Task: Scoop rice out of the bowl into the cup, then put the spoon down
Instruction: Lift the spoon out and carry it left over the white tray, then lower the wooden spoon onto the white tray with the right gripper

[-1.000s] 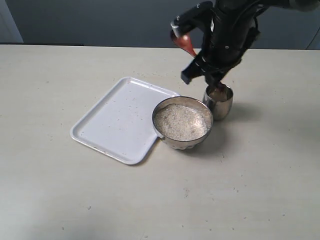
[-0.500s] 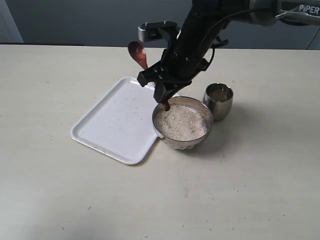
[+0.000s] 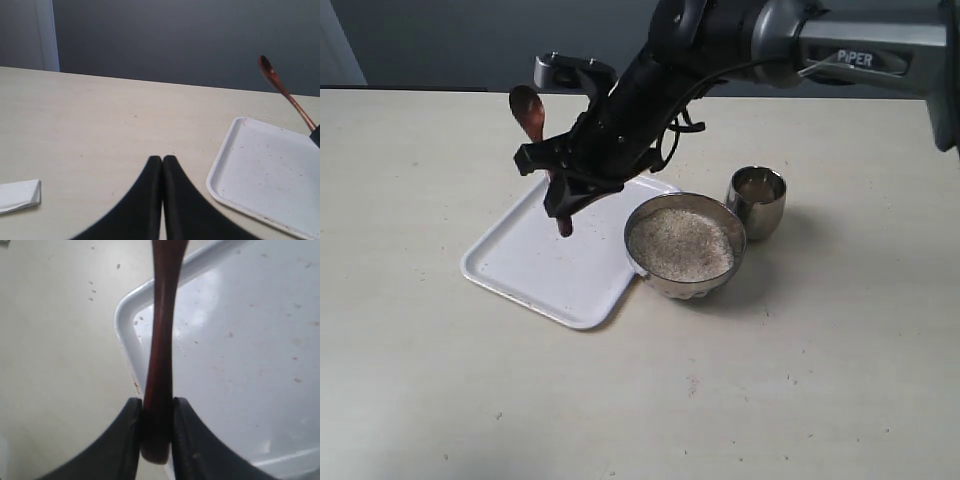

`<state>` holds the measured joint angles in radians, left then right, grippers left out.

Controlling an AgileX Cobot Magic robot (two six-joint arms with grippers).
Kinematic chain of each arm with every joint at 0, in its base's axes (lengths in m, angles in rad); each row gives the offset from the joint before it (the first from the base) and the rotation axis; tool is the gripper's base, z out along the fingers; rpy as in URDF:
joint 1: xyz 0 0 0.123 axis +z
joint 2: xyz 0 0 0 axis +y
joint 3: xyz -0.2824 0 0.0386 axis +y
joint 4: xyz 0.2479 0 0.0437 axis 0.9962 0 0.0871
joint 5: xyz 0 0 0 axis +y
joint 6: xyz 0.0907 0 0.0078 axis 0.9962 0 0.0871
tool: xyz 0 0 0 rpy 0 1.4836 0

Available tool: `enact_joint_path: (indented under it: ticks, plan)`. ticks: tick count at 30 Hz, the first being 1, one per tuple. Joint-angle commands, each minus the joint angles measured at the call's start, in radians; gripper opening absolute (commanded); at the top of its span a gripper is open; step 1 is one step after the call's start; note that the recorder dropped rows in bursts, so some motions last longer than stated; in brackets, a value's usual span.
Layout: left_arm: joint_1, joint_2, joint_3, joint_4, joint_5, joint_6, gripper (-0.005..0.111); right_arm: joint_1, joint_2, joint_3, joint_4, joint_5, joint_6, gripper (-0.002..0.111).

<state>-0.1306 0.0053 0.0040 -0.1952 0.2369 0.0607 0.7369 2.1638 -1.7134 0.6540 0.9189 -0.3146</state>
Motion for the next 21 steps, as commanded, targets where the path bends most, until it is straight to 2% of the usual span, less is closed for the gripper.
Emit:
enact_joint_path:
  ticks: [1,5,13,21]
  plan:
    - [-0.001,-0.005,-0.004,0.002,-0.002,-0.006,0.001,0.003,0.052,-0.007,0.098,-0.014,-0.003,-0.001]
    - [-0.001,-0.005,-0.004,0.002,-0.002,-0.006,0.001,0.003,0.075,-0.007,0.087,-0.023,0.047,-0.001]
    - [-0.001,-0.005,-0.004,0.002,-0.002,-0.006,0.001,0.003,0.08,-0.007,-0.127,0.026,0.166,-0.001]
    - [-0.001,-0.005,-0.004,0.002,-0.002,-0.006,0.001,0.003,0.08,-0.007,-0.147,0.058,0.178,-0.001]
